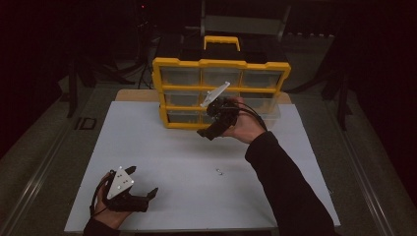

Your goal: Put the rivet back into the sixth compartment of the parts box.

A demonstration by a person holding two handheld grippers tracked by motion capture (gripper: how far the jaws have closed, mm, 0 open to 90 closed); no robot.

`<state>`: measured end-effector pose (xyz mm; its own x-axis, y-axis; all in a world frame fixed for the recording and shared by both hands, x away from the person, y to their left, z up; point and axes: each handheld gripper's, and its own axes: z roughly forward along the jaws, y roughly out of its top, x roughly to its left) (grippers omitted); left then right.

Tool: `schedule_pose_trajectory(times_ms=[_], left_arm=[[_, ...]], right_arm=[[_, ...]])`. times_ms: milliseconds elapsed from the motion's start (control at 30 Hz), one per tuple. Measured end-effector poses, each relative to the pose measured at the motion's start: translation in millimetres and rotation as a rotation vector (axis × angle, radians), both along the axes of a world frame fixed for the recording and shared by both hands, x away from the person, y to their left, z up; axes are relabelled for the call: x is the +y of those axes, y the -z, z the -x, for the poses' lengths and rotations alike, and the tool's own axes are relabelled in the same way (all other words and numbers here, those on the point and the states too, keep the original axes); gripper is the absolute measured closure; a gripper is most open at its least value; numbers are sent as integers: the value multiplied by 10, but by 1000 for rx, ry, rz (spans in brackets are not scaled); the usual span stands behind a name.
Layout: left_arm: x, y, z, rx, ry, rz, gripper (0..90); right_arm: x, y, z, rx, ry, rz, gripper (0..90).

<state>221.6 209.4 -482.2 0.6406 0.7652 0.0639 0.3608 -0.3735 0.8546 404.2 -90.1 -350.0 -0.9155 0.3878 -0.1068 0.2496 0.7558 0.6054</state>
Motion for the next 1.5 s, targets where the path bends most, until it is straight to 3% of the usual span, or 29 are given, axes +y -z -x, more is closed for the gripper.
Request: schedule_pose_trajectory(times_ms=[600,1500], left_arm=[[7,-4,2,-1,-5,2,10],[6,-5,2,0,-4,0,10]], right_arm=[[37,475,163,48,-41,89,136],[-179,1095,283,131,-23,167,154]])
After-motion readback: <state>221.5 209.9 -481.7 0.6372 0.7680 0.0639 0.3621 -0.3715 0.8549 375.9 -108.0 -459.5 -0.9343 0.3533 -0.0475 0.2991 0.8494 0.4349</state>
